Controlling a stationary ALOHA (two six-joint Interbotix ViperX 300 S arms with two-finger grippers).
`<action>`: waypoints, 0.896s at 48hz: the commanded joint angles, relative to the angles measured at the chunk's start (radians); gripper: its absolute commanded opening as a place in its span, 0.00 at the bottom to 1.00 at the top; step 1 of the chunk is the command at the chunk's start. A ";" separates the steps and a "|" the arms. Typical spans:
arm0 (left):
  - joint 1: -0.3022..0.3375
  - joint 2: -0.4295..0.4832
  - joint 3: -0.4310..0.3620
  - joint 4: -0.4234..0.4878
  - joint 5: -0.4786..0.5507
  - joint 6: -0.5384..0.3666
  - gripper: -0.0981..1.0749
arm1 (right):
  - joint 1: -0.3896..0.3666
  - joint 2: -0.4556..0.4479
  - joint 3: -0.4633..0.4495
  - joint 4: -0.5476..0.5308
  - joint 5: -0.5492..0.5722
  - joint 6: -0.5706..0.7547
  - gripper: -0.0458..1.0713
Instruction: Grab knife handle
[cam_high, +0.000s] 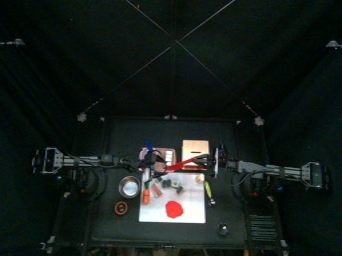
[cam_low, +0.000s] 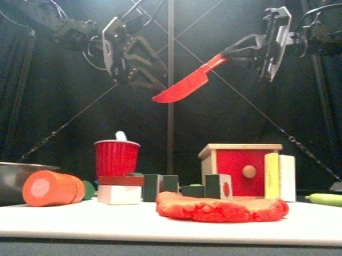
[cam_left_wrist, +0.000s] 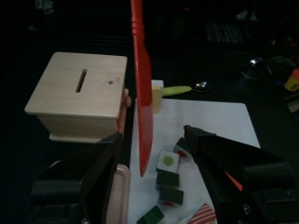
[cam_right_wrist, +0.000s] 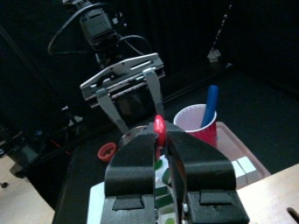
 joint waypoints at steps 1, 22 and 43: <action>0.015 0.006 -0.009 -0.017 -0.017 0.000 0.87 | 0.002 -0.008 -0.031 -0.002 -0.017 -0.002 0.31; 0.066 0.083 -0.035 -0.035 -0.097 0.011 0.74 | 0.008 -0.008 -0.023 -0.002 -0.044 0.005 0.31; 0.069 0.080 -0.038 -0.041 -0.100 0.071 0.45 | 0.011 -0.006 0.005 0.015 -0.035 0.011 0.31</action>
